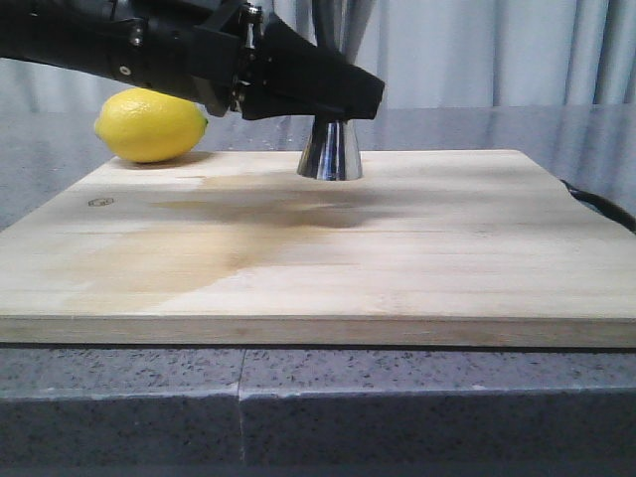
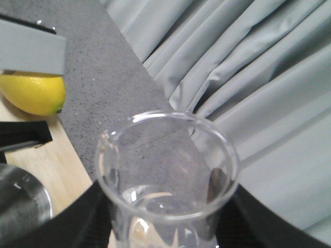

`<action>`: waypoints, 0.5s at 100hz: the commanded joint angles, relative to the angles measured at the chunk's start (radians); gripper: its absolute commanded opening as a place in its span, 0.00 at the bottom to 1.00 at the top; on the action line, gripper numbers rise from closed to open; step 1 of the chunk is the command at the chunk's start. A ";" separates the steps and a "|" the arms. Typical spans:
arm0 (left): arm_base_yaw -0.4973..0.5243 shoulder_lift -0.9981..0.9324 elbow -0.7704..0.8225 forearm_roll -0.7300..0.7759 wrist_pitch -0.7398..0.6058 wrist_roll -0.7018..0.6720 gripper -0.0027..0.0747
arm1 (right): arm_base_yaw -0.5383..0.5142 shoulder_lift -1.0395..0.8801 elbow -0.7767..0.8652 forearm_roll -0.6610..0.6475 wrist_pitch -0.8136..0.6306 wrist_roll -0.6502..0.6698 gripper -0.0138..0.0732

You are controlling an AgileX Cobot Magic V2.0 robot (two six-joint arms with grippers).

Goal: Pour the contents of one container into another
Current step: 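Tilt the beaker with the right gripper, pouring liquid into the jigger, then lower the empty beaker onto the board and open the right gripper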

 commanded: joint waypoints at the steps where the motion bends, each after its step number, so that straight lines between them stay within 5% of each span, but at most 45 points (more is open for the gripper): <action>1: -0.007 -0.055 -0.029 -0.078 0.105 -0.006 0.01 | -0.007 -0.033 -0.039 0.020 -0.030 0.112 0.40; 50: -0.007 -0.055 -0.029 -0.078 0.105 -0.006 0.01 | -0.280 0.095 0.001 0.026 -0.241 0.358 0.40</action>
